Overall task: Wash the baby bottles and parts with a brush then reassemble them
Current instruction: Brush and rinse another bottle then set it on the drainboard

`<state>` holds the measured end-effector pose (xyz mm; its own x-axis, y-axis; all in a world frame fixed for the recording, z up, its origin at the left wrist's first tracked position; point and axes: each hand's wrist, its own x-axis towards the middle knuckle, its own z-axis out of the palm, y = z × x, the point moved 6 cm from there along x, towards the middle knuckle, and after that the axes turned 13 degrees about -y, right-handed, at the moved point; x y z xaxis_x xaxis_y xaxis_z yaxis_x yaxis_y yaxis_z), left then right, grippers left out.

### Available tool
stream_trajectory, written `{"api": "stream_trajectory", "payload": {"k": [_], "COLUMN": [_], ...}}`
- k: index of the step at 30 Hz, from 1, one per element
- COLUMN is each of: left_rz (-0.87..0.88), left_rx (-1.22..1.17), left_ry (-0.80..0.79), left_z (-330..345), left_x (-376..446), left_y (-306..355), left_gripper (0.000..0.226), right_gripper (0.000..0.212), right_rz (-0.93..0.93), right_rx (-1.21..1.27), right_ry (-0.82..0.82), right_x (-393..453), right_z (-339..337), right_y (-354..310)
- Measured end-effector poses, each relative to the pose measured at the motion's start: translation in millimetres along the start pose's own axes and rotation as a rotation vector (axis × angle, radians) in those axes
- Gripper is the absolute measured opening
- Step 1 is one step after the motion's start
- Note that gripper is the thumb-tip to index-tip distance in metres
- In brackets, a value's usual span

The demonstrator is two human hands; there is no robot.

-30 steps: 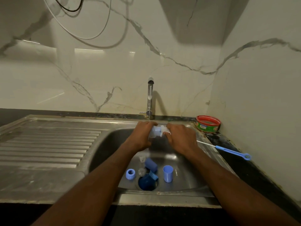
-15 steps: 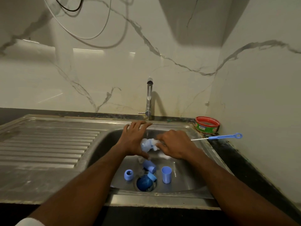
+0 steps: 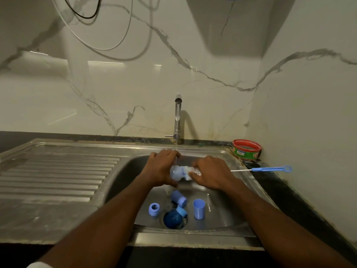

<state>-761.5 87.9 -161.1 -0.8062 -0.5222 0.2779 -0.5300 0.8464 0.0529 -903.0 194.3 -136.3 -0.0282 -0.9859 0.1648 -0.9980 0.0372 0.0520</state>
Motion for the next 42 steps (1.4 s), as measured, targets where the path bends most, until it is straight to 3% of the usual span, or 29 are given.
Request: {"api": "stream_trajectory", "payload": {"k": [2,4,6,8,12,16,18,21,22,24,26,29,30,31,32,34,35,37,38,40,42], "left_rz": [-0.041,-0.064,-0.023,0.003,0.02,-0.112,-0.1,-0.026,-0.002,0.006,0.018,0.108,0.141,0.153,0.142,0.094,0.08,0.079,0.108,0.114,0.062], "left_rx": [0.022,-0.121,-0.337,-0.367,-0.158,0.068,-0.072,-0.379,-0.376,-0.298,-0.086,0.291,0.336,0.326,0.257,0.028,-0.093,-0.376,-0.504,-0.534,-0.25], "left_ry": [0.069,0.069,-0.09,-0.192,0.112,0.192,0.12,-0.241,-0.276,-0.138,0.127,0.345,0.362,0.331,0.256,-0.053,-0.262,-0.602,-0.695,-0.691,-0.396], "left_z": [-1.0,-0.9,7.8,15.9,-6.6,-5.7,1.7,23.1,24.7,9.5,-17.5,-39.0,-40.1,-35.7,-28.7,-2.8,12.9,31.2,33.4,31.6,17.2], "left_x": [0.1,3.8,9.0,13.6,13.1,3.6,6.2,13.5,13.8,12.1,8.4,2.5,2.1,3.9,5.9,10.1,9.5,-1.3,-7.4,-9.2,0.0], "left_y": [-7.0,-1.5,17.4,33.4,25.9,1.7,-3.1,8.5,11.7,9.4,6.5,21.4,26.9,27.8,26.7,22.1,20.1,18.6,19.9,14.1,7.1], "left_gripper": [0.096,0.103,0.103,0.092,0.062,0.088,0.098,0.085,0.078,0.064,0.061,0.063,0.063,0.063,0.062,0.059,0.058,0.053,0.047,0.038,0.049], "right_gripper": [0.037,0.035,0.032,0.031,0.036,0.043,0.039,0.029,0.027,0.025,0.026,0.025,0.026,0.028,0.028,0.029,0.028,0.027,0.025,0.022,0.023], "right_rz": [-0.06,-0.017,0.114,0.188,0.158,-0.028,-0.047,-0.005,0.017,0.037,0.124,0.346,0.384,0.356,0.277,0.075,-0.075,-0.334,-0.407,-0.413,-0.123], "right_rx": [0.065,0.08,0.048,0.015,0.073,0.182,0.145,0.026,-0.018,-0.061,0.096,0.887,0.986,0.925,0.689,0.054,-0.133,-0.206,-0.216,-0.183,0.134], "right_ry": [0.074,0.131,0.127,0.151,0.1,0.036,0.118,0.241,0.249,0.268,0.15,-0.259,-0.329,-0.342,-0.291,-0.067,0.034,0.117,0.142,0.166,-0.029], "right_x": [-1.9,-0.1,0.6,-2.9,-3.4,-1.8,-4.9,-12.7,-15.3,-17.2,-9.0,7.2,4.7,4.4,3.7,-1.9,-6.5,-9.3,-8.6,-6.4,3.4], "right_z": [-8.0,-15.5,-17.2,-14.0,-8.3,-9.6,-13.6,-24.8,-27.6,-29.9,-24.9,6.9,11.3,12.3,7.8,-8.3,-15.4,-18.4,-16.1,-13.0,-4.5], "right_y": [-7.1,-5.1,8.2,23.7,30.6,9.9,6.7,8.8,10.9,12.8,13.0,20.5,19.2,20.8,23.4,20.0,11.2,2.3,-0.4,-6.1,-0.3]}}
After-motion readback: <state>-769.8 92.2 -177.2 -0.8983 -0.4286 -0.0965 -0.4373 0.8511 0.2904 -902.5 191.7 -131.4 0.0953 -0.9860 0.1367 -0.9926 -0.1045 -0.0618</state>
